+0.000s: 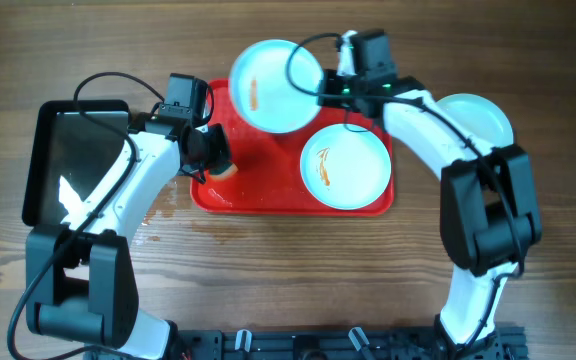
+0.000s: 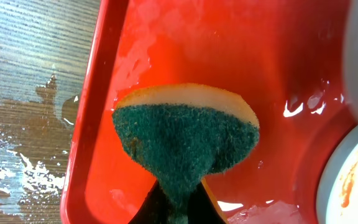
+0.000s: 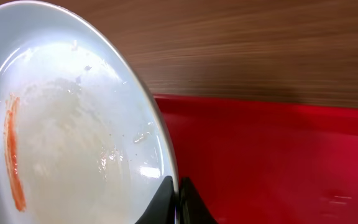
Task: Clean dirty plates on tray and stack at the side
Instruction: 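Grasp the top plate's rim with the right gripper, pull it down, then scrub the top plate with the sponge while the right gripper holds it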
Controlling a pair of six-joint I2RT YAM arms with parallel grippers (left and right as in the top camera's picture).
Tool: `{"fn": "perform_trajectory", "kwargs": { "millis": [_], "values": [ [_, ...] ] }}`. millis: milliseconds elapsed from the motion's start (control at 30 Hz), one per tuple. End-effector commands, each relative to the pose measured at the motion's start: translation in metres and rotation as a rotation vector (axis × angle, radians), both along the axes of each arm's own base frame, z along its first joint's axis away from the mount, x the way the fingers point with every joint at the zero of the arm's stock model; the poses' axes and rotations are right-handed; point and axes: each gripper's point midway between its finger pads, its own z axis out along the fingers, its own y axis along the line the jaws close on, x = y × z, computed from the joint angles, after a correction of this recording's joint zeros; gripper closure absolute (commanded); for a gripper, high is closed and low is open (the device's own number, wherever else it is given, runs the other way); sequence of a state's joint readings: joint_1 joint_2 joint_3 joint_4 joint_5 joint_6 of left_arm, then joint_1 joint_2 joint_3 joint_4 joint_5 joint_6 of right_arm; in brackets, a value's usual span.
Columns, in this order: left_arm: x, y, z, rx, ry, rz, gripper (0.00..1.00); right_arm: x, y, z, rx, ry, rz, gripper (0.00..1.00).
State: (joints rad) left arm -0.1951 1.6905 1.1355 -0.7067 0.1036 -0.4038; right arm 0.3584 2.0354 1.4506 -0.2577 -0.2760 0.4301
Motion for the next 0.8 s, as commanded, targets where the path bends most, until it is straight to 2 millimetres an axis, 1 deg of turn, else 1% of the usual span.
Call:
{"fn": "perform_trajectory", "kwargs": {
  "millis": [0, 67, 100, 233, 333, 367, 467, 567, 633, 700, 767],
  "values": [
    [-0.008, 0.0, 0.015, -0.007, -0.016, -0.024, 0.96, -0.016, 0.029, 0.011, -0.008, 0.008, -0.001, 0.96],
    [-0.011, 0.001, 0.03, -0.01, -0.048, -0.031, 0.96, -0.026, 0.032, 0.003, -0.055, 0.041, -0.021, 0.96],
    [-0.012, 0.002, 0.041, -0.011, -0.075, -0.03, 0.96, -0.032, 0.031, -0.002, -0.074, 0.064, -0.039, 0.96],
    [-0.014, 0.014, 0.081, 0.033, -0.198, -0.001, 0.96, -0.046, 0.024, -0.014, -0.124, 0.139, -0.091, 0.96],
    [-0.015, 0.015, 0.094, 0.025, -0.238, 0.0, 0.96, -0.056, 0.022, -0.02, -0.139, 0.185, -0.088, 0.96],
    [-0.016, 0.015, 0.094, 0.026, -0.236, 0.0, 0.96, -0.061, 0.022, -0.022, -0.141, 0.206, -0.078, 0.96],
    [-0.017, 0.014, 0.091, 0.024, -0.223, -0.002, 0.96, -0.076, 0.036, -0.024, -0.109, 0.25, -0.013, 0.96],
    [-0.017, 0.012, 0.088, 0.015, -0.21, -0.007, 0.96, -0.099, 0.047, -0.031, -0.139, 0.302, 0.024, 0.96],
    [-0.017, 0.015, 0.084, 0.038, -0.199, -0.011, 0.96, -0.115, 0.054, -0.04, -0.146, 0.344, -0.001, 0.96],
    [-0.017, 0.023, 0.074, 0.088, -0.17, 0.004, 0.96, -0.123, 0.054, -0.048, -0.179, 0.354, -0.034, 0.96],
    [-0.019, 0.024, 0.065, 0.095, -0.136, 0.002, 0.96, -0.128, 0.053, -0.054, -0.199, 0.358, -0.033, 0.95]
  ]
}}
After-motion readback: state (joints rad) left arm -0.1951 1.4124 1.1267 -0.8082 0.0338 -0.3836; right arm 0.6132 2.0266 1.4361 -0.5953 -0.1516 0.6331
